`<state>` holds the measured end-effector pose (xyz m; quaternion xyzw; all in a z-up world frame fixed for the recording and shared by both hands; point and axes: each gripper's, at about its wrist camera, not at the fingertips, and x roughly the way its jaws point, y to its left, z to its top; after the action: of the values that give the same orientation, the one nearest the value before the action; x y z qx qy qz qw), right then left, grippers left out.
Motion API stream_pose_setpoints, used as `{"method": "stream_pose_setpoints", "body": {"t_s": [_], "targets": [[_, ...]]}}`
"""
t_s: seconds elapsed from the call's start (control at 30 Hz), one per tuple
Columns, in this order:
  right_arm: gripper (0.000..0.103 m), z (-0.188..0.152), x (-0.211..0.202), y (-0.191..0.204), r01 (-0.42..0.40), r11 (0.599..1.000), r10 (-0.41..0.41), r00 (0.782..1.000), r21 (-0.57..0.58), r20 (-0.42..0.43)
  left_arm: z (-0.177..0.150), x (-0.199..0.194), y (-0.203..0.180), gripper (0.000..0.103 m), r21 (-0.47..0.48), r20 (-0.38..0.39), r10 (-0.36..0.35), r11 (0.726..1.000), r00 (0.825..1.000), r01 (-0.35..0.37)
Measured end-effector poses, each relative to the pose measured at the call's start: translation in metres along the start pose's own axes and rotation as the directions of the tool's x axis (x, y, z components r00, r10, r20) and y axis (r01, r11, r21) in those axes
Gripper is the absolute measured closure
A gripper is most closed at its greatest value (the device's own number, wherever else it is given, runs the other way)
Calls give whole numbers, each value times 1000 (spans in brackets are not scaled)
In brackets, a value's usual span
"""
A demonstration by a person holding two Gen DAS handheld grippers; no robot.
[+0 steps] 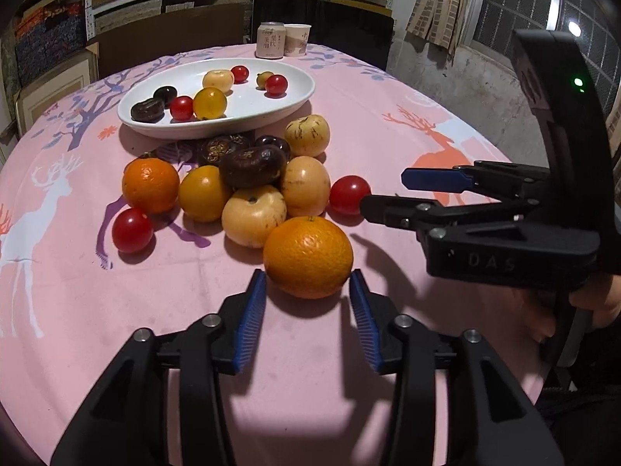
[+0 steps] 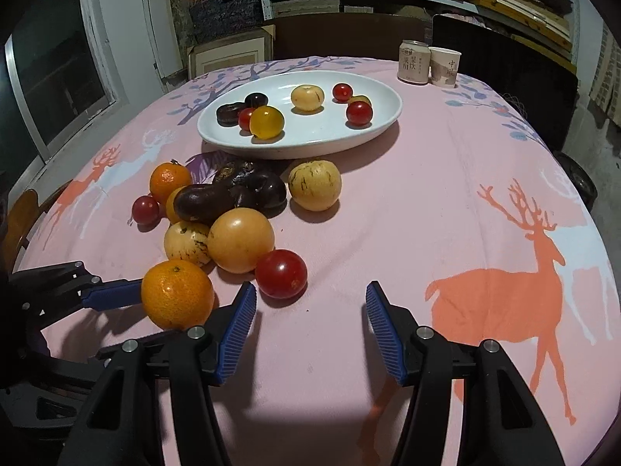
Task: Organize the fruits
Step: 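Close the right tool on another red cherry tomato, then release the mandarin in the plate with the left tool while the right tool drops its tomato there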
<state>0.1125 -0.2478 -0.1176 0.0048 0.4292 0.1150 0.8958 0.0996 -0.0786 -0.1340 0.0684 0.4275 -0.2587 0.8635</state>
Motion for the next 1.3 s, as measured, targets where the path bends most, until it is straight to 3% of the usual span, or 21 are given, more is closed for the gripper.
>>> {"method": "stream_pose_setpoints", "body": {"t_s": [0.2,0.27,0.33,0.5,0.73,0.8,0.87,0.93,1.3], "targets": [[44,-1,4,-6,0,1000,1,1000,19,-16,10,2,-3,43,-19,24,3,1000,1000,-3],[44,-2,7,-8,-2,1000,3,1000,28,-22,11,6,-3,44,-17,10,-6,1000,1000,6],[44,-2,7,-8,-5,1000,6,1000,29,-22,9,8,-3,57,-17,-8,-2,1000,1000,2],[44,-2,5,-4,-3,1000,3,1000,-4,-15,-4,-4,-5,57,20,-2,6,1000,1000,-6],[44,6,8,16,5,996,-5,1000,-89,1,-21,-30,16,57,-33,33,34,999,999,-33],[46,10,14,17,-19,997,17,1000,-75,-21,-25,-28,23,57,-56,23,44,998,999,-42],[60,12,21,16,-48,997,45,998,-63,-47,-27,-26,26,57,-71,14,41,997,999,-40],[72,10,26,18,-24,997,20,998,-72,-61,-28,-28,24,57,-58,21,49,997,999,-48],[72,-8,-3,6,-98,995,98,995,-5,3,-28,-28,25,57,-63,26,47,997,999,-46]]}}
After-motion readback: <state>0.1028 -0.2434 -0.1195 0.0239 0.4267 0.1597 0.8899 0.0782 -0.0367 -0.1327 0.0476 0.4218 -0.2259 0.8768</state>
